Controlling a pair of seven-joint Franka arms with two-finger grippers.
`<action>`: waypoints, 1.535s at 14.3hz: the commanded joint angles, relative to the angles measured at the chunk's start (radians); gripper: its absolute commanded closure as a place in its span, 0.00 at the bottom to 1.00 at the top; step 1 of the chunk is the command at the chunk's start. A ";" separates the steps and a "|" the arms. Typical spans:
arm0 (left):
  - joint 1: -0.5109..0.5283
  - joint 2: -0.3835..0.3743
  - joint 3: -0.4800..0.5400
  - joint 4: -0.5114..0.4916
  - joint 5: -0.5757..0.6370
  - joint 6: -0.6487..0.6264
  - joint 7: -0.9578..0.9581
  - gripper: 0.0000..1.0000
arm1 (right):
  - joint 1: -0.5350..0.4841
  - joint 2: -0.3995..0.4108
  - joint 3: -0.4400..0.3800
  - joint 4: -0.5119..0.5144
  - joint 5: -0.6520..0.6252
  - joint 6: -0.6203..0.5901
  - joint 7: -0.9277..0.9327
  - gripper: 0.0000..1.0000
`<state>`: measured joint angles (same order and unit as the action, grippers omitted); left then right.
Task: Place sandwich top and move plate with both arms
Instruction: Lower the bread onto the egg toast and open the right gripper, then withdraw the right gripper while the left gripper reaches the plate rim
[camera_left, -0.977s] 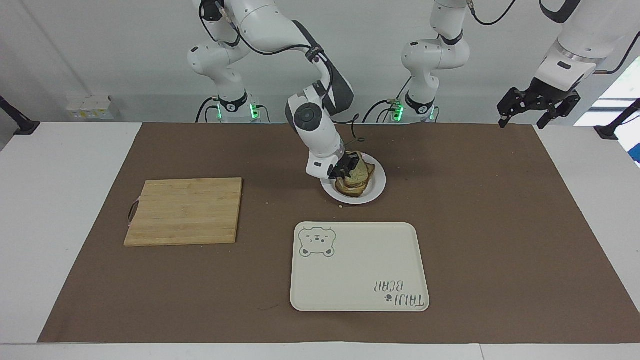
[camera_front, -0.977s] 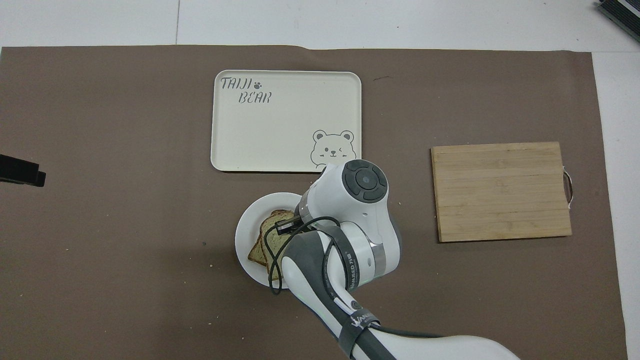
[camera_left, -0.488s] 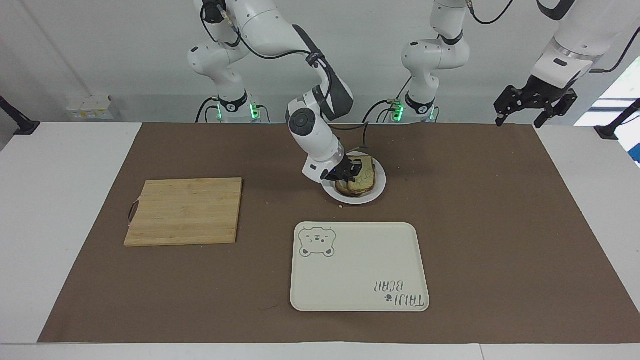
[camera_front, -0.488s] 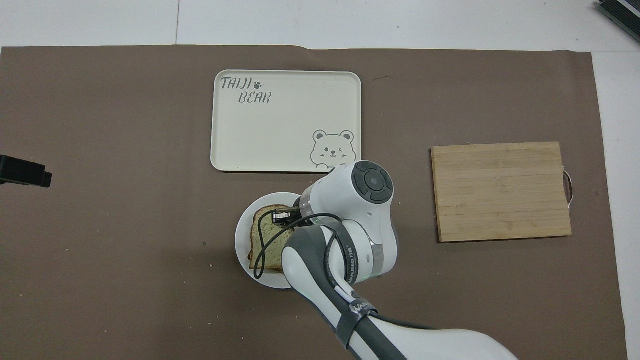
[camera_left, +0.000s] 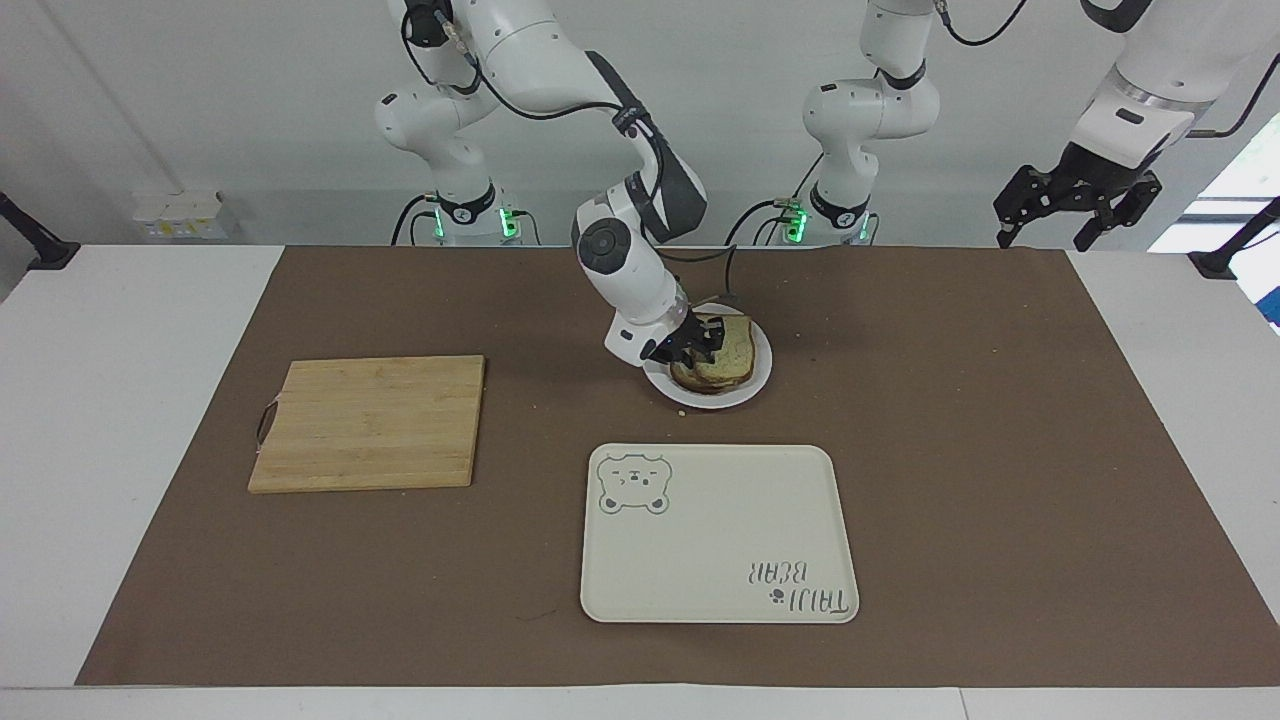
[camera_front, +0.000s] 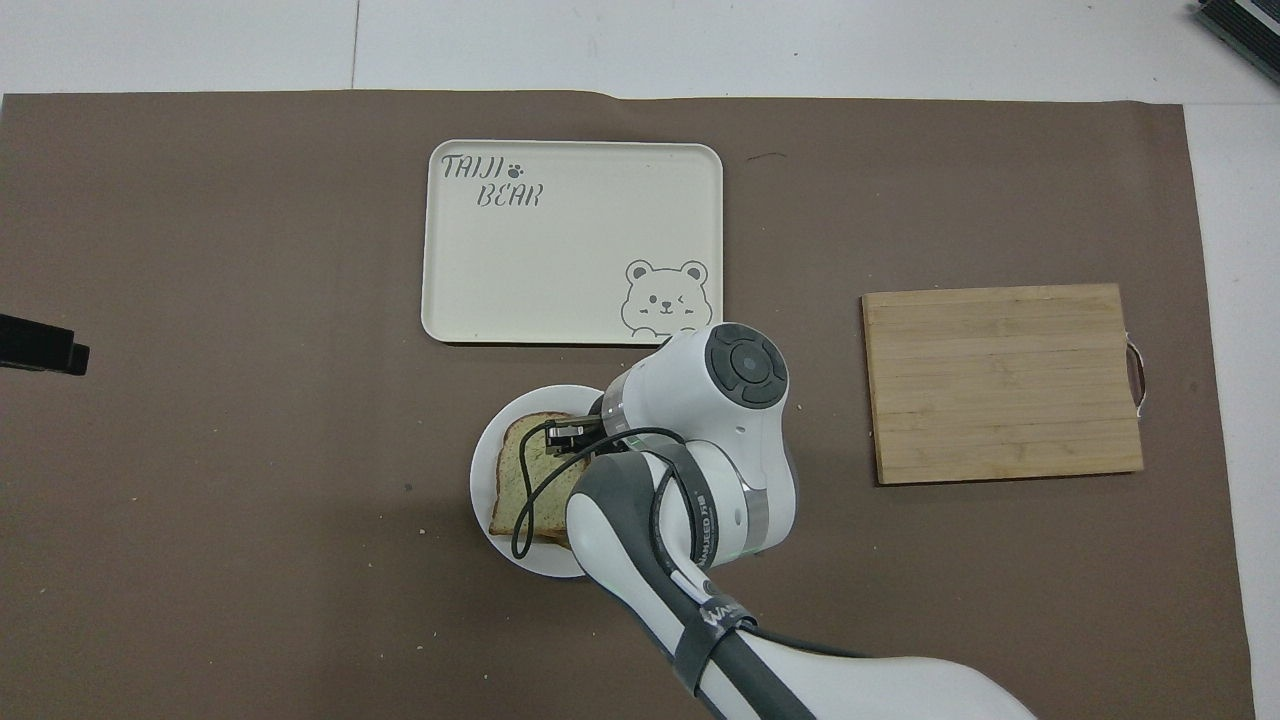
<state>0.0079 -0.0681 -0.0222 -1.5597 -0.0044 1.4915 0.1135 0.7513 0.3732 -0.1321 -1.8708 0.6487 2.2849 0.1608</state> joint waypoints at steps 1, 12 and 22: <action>0.001 -0.035 -0.002 -0.037 -0.029 -0.013 0.005 0.00 | -0.030 -0.002 -0.007 -0.010 0.005 0.019 -0.032 0.00; -0.005 -0.032 -0.007 -0.148 -0.098 0.093 0.014 0.00 | -0.277 -0.170 -0.014 0.004 -0.448 -0.043 -0.033 0.00; -0.025 -0.029 -0.009 -0.301 -0.207 0.283 0.092 0.00 | -0.455 -0.398 -0.015 0.061 -0.506 -0.487 -0.053 0.00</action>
<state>0.0001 -0.0696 -0.0440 -1.7900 -0.1691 1.7097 0.1505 0.3391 0.0084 -0.1577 -1.8119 0.1665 1.8487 0.1309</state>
